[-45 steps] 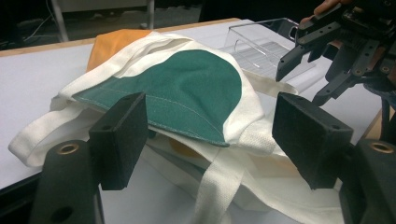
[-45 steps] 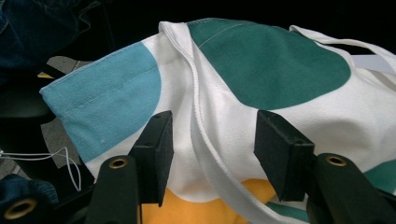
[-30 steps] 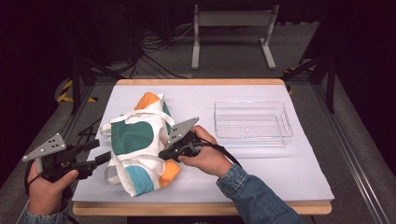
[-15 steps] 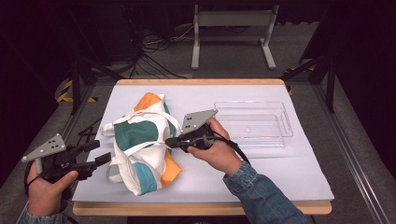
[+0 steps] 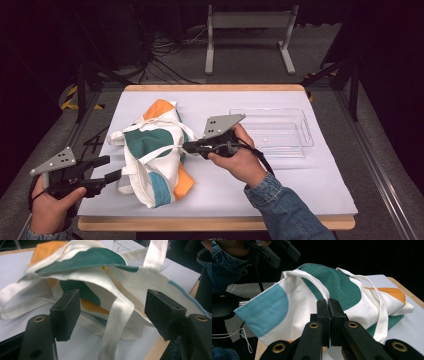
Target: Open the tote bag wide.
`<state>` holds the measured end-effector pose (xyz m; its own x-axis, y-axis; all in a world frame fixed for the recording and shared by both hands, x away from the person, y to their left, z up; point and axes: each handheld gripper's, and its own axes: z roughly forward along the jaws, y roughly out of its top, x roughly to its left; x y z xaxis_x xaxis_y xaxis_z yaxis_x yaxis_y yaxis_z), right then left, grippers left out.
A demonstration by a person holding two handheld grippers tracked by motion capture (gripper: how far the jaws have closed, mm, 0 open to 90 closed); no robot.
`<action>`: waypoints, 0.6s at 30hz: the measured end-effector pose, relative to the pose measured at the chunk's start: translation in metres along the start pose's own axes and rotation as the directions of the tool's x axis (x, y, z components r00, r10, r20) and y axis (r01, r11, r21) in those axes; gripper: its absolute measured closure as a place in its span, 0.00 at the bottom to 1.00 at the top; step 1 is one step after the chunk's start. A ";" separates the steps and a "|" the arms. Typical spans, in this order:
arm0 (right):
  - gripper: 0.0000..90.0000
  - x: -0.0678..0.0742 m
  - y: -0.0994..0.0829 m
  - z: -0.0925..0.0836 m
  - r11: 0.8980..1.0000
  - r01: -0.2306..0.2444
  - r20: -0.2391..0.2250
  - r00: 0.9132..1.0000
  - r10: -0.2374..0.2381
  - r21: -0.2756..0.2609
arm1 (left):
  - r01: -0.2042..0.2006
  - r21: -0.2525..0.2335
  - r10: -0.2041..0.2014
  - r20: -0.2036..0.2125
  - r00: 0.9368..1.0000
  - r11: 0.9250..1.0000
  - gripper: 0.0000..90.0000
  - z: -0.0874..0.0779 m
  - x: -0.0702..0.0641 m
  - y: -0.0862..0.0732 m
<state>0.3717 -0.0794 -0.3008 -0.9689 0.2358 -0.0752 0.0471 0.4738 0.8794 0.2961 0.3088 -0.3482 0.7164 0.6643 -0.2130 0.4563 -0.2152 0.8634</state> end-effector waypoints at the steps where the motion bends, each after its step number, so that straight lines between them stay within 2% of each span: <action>1: 0.98 0.000 0.000 -0.001 1.000 0.000 0.003 1.000 0.000 -0.001 | -0.004 0.001 0.004 0.008 1.000 1.000 0.33 0.002 0.000 0.000; 6: 0.98 -0.001 -0.001 -0.006 1.000 -0.008 0.015 1.000 0.009 -0.015 | -0.013 0.023 0.012 0.026 1.000 1.000 0.33 0.007 -0.003 0.001; 7: 0.98 -0.001 -0.001 -0.006 1.000 -0.008 0.015 1.000 0.008 -0.016 | -0.023 0.037 0.022 0.034 0.999 0.999 0.34 0.010 -0.004 0.001; 10: 0.98 -0.002 -0.002 -0.007 1.000 -0.012 0.017 1.000 0.012 -0.019 | -0.021 0.060 0.017 0.059 0.998 0.998 0.39 0.015 -0.006 0.000; 12: 0.98 -0.002 -0.002 -0.008 1.000 -0.011 0.019 1.000 0.011 -0.021 | -0.033 0.068 0.028 0.081 0.996 0.997 0.50 0.017 -0.006 0.000; 15: 0.98 -0.002 -0.003 -0.011 1.000 -0.012 0.023 1.000 0.013 -0.027 | -0.043 0.065 0.036 0.099 0.994 0.997 0.74 0.015 -0.006 -0.001; 18: 0.98 -0.002 -0.004 -0.015 0.999 -0.015 0.028 0.999 0.016 -0.030 | -0.067 0.074 0.061 0.080 0.995 0.995 0.78 0.013 -0.009 0.000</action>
<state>0.3702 -0.0943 -0.2970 -0.9607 0.2673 -0.0746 0.0541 0.4441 0.8943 0.2970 0.2934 -0.3523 0.7828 0.5906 -0.1962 0.4455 -0.3116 0.8393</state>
